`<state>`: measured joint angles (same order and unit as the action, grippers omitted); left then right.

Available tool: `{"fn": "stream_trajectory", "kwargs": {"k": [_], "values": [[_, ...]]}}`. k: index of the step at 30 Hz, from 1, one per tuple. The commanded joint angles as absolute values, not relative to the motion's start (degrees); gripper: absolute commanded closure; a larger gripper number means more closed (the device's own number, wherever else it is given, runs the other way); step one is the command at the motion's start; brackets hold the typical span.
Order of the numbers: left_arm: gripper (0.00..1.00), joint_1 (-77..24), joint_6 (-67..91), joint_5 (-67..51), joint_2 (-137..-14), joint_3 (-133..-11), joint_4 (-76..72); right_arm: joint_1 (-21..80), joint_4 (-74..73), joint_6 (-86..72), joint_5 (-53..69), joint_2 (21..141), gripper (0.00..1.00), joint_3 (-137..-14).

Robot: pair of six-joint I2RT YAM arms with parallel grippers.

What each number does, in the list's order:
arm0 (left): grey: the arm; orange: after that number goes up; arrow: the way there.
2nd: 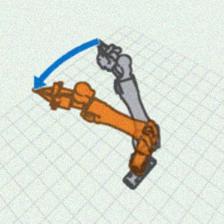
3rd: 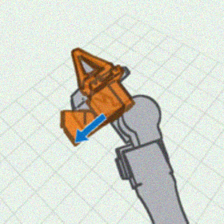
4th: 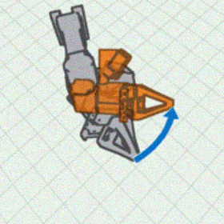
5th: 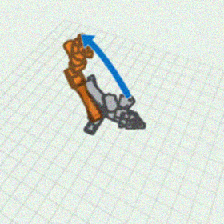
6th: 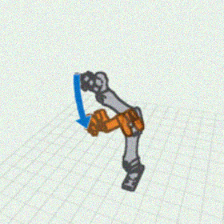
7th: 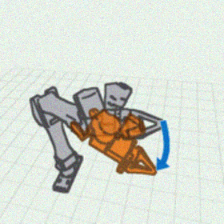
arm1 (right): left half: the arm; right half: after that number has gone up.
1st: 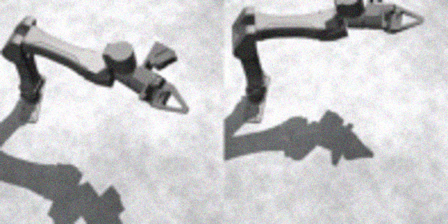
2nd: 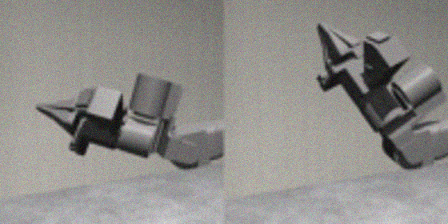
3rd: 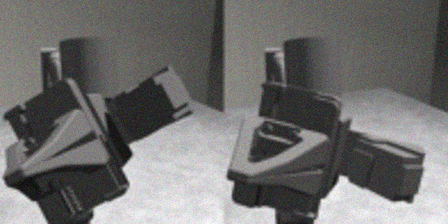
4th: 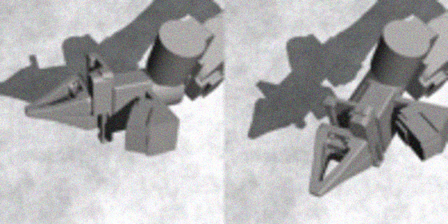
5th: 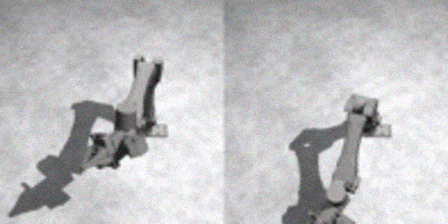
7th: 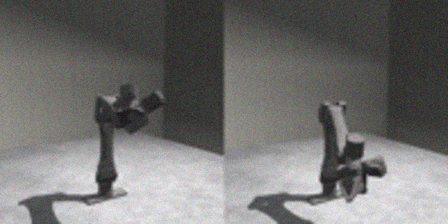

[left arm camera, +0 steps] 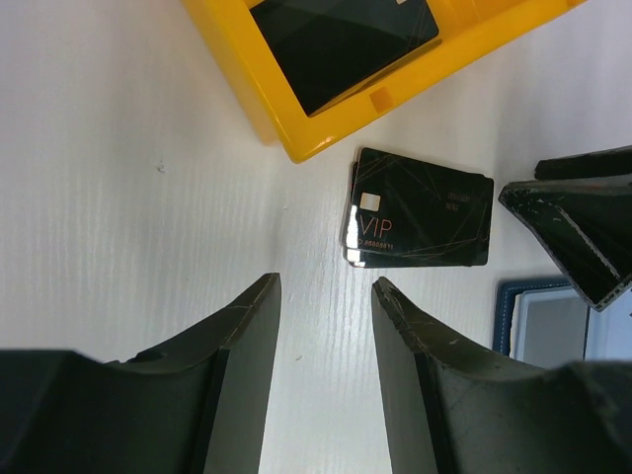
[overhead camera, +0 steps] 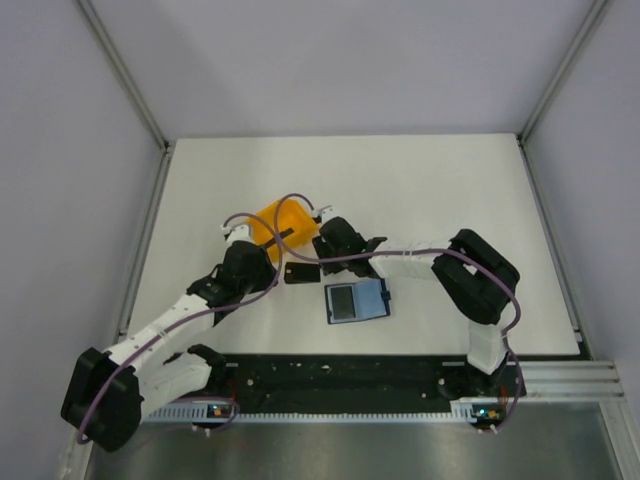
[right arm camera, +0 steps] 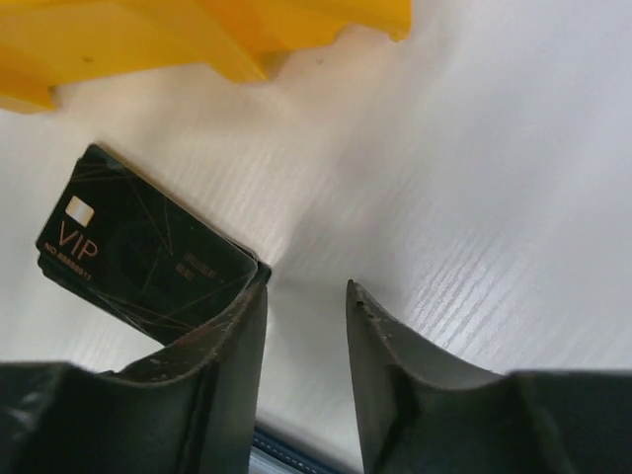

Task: Put the credit cards into the card holder
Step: Move the credit card to the center of the board.

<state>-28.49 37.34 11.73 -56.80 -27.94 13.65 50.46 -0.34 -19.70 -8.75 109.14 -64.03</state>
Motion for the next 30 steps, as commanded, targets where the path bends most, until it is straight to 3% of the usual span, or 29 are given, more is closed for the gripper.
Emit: {"fn": "stream_trajectory", "kwargs": {"k": [1,4,9,16,24,30], "values": [[0.52,-28.0,36.7,11.5,-56.8,-27.8,11.4,50.0,1.1,-18.3,-7.1,105.5,0.5,-61.5],[0.52,-28.0,36.7,11.7,-56.6,-27.7,11.4,49.8,2.0,-18.1,-4.7,105.3,0.4,-61.5],[0.52,-27.9,36.6,11.7,-56.4,-27.8,11.5,49.9,3.1,-18.8,-0.4,106.2,0.36,-61.8],[0.52,-27.8,36.3,11.6,-55.8,-27.8,11.8,49.8,4.2,-20.1,2.5,106.7,0.33,-62.5],[0.52,-27.5,36.2,11.3,-55.8,-27.5,11.6,51.2,-5.0,-18.0,-2.3,110.7,0.32,-68.5],[0.52,-27.2,36.0,11.2,-56.0,-27.4,11.4,51.5,-5.8,-18.8,-0.2,112.7,0.36,-69.3]]}}
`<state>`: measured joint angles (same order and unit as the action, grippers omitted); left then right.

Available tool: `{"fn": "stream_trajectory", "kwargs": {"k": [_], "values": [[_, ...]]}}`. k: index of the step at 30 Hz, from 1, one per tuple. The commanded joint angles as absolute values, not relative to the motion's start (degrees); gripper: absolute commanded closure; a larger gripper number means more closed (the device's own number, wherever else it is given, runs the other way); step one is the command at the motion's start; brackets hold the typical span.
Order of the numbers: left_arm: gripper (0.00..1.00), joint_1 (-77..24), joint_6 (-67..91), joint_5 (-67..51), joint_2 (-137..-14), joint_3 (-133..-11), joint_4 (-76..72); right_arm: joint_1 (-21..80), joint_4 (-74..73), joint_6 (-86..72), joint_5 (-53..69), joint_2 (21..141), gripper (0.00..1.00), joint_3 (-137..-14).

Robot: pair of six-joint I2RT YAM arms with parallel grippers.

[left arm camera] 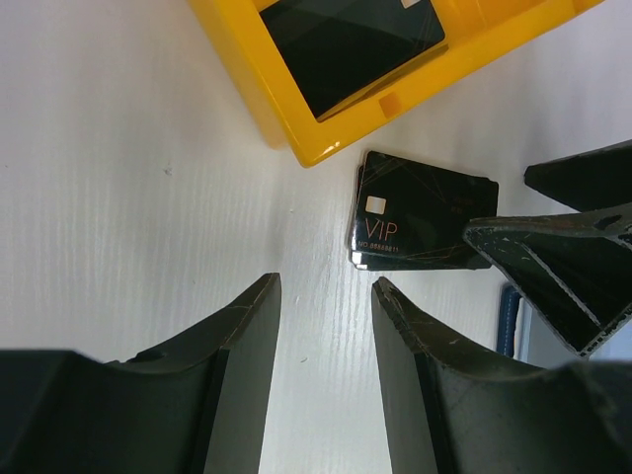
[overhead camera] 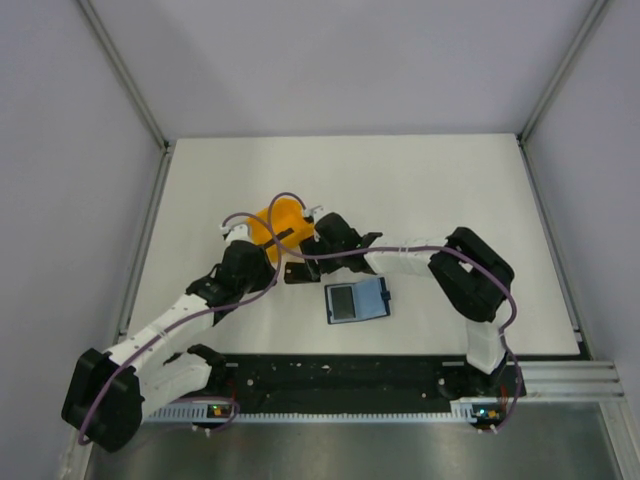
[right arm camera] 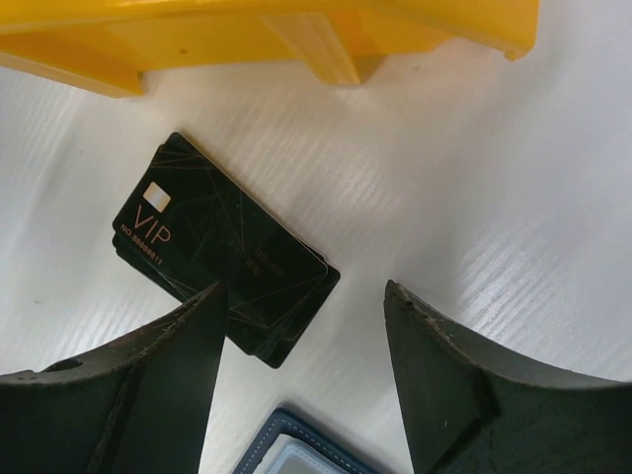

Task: Put the credit cards into the card holder
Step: Move the credit card to the center of the board.

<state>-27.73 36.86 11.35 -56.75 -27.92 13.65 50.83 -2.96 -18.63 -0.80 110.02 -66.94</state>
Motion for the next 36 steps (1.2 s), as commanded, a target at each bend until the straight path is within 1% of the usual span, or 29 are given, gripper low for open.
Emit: {"fn": "stream_trajectory", "kwargs": {"k": [1,5,15,28,33,36], "values": [[0.52,-27.2,35.9,11.1,-56.0,-27.4,11.4,51.7,-6.3,-18.8,-0.2,113.3,0.37,-69.6],[0.52,-27.0,35.9,11.2,-55.8,-27.4,11.5,52.0,-6.8,-18.6,1.7,114.2,0.4,-70.0],[0.52,-25.8,35.7,12.0,-53.3,-26.5,12.6,52.8,-9.9,-19.2,0.3,117.1,0.51,-70.8],[0.52,-23.7,36.0,12.2,-49.8,-25.5,13.4,53.6,-14.8,-19.2,-3.6,119.1,0.54,-70.1],[0.52,-23.5,36.0,11.7,-50.4,-25.4,13.0,53.6,-16.2,-19.2,-5.1,119.0,0.64,-70.1],[0.52,-23.5,36.0,11.3,-50.5,-25.3,12.7,53.6,-17.0,-19.2,-6.1,119.0,0.67,-70.2]]}}
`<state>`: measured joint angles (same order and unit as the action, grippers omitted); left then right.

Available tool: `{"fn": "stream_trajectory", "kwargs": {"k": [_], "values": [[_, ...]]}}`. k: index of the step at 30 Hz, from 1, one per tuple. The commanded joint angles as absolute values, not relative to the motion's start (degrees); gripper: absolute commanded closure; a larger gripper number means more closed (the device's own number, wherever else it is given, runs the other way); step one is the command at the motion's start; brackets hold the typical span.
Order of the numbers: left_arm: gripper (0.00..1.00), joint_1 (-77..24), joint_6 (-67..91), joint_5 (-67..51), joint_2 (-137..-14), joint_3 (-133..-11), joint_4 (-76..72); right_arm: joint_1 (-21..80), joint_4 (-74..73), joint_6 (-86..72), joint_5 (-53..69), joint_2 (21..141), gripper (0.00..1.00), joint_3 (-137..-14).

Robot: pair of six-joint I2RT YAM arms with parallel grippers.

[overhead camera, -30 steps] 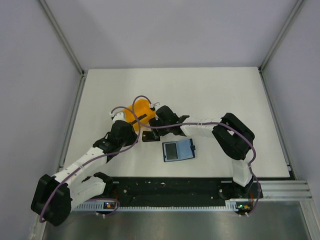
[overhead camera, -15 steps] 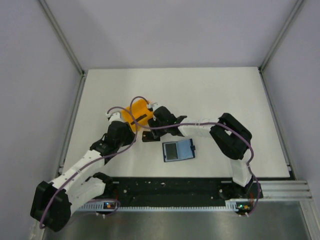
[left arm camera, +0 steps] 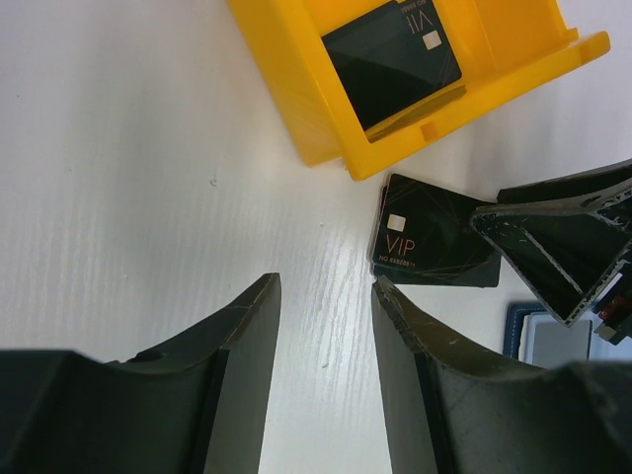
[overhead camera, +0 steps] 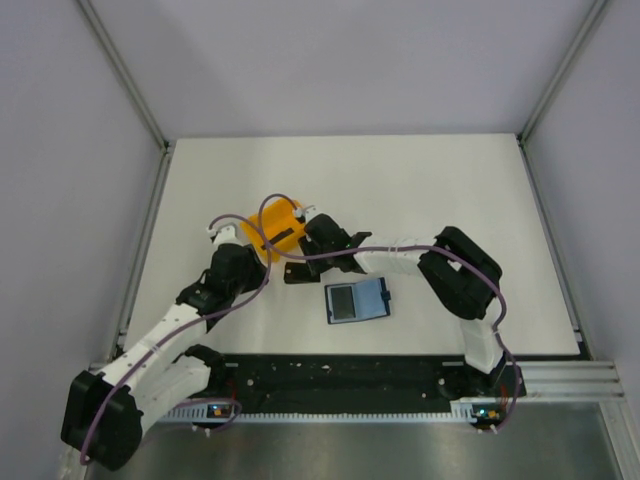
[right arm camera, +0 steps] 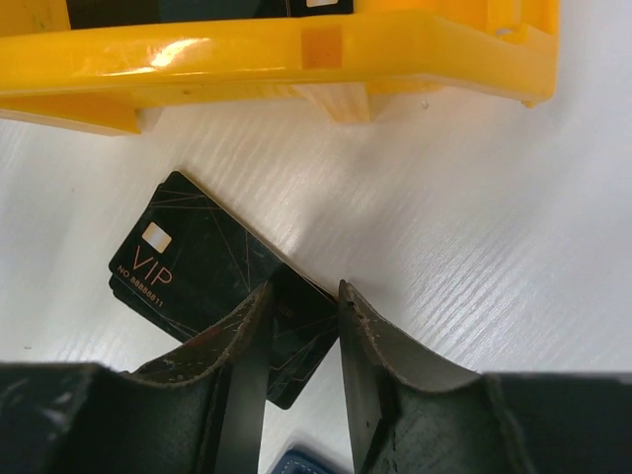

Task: Put the credit cards into the card holder
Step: Move the credit card to the center of the board.

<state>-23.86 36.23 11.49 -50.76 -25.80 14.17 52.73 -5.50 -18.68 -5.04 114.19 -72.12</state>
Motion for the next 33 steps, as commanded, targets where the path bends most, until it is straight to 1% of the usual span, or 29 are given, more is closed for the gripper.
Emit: {"fn": "stream_trajectory", "kwargs": {"k": [1,4,12,19,28,33], "values": [[0.52,-23.5,36.0,11.2,-50.6,-25.4,12.7,53.6,-17.3,-19.2,-6.6,118.9,0.68,-70.2],[0.52,-23.5,35.9,10.9,-50.6,-25.2,12.6,53.7,-18.2,-19.0,-8.0,118.7,0.7,-70.3],[0.52,-23.4,35.9,10.8,-50.8,-25.0,12.2,53.6,-20.3,-19.5,-12.9,117.6,0.73,-69.4],[0.52,-23.3,35.9,10.5,-51.0,-25.1,12.0,53.5,-21.7,-20.7,-17.0,116.2,0.73,-68.4],[0.52,-23.3,35.9,10.3,-51.6,-24.9,11.4,51.9,-22.6,-22.5,-18.0,114.9,0.73,-66.3],[0.52,-23.3,35.9,9.8,-52.5,-25.0,10.8,50.7,-22.0,-24.3,-20.7,111.5,0.73,-63.6]]}}
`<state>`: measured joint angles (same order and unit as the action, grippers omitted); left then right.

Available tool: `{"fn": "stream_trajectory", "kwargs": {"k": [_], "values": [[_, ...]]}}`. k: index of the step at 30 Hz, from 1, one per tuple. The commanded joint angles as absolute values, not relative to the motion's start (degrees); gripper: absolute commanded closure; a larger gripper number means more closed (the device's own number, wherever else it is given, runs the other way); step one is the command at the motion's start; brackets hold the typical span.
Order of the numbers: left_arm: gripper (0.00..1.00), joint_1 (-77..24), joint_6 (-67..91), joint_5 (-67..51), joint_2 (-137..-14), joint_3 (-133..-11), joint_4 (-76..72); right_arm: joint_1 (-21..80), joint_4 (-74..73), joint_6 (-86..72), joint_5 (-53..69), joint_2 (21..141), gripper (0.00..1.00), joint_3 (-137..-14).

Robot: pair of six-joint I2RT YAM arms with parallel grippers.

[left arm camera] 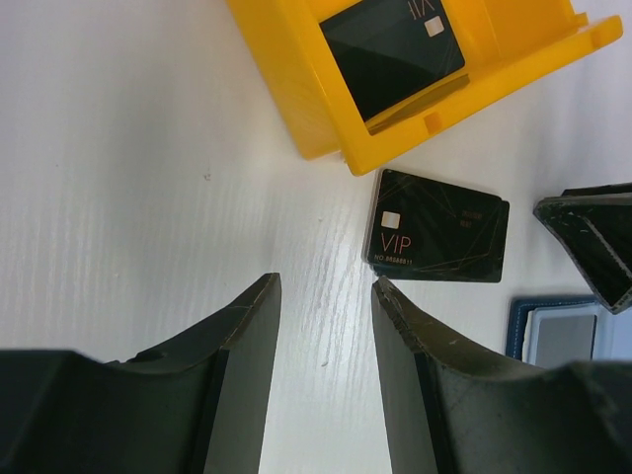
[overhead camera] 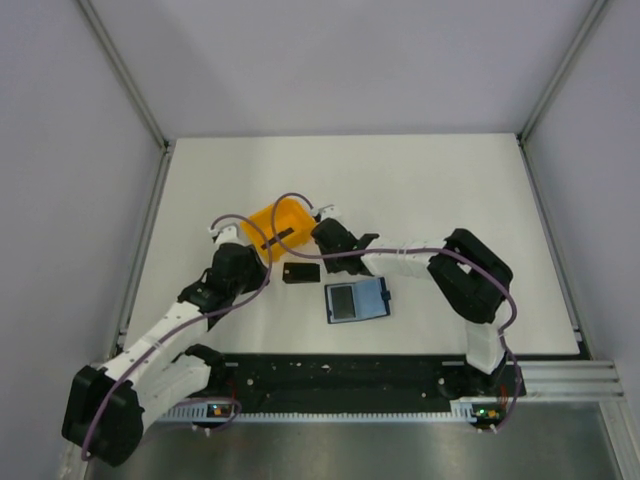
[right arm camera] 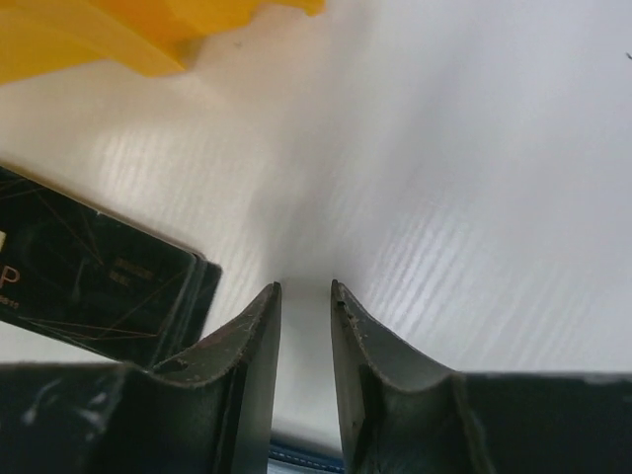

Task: Put the credit cards into the card holder
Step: Move the credit card to the center of the board.

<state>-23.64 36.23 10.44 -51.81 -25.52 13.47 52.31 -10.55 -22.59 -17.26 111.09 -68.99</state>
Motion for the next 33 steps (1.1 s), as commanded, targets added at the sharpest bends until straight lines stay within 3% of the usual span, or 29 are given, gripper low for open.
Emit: {"fn": "stream_trajectory", "kwargs": {"k": [1,6,14,20,33], "values": [[0.52,-23.2,35.9,9.8,-52.6,-24.9,10.6,50.7,-20.1,-24.0,-20.6,109.7,0.72,-62.3],[0.52,-23.2,35.2,9.1,-53.8,-24.9,8.5,50.7,-5.7,-21.6,-13.1,101.2,0.68,-57.0],[0.52,-23.2,35.4,6.9,-55.8,-25.2,8.3,51.5,-0.8,-16.7,-3.9,105.8,0.73,-63.4],[0.52,-23.1,35.6,6.9,-56.1,-25.5,9.1,51.4,-2.6,-16.7,-11.2,110.6,0.8,-68.9],[0.53,-21.7,37.3,7.6,-50.7,-24.4,12.6,51.5,-7.1,-12.7,2.6,120.7,0.9,-79.7]]}}
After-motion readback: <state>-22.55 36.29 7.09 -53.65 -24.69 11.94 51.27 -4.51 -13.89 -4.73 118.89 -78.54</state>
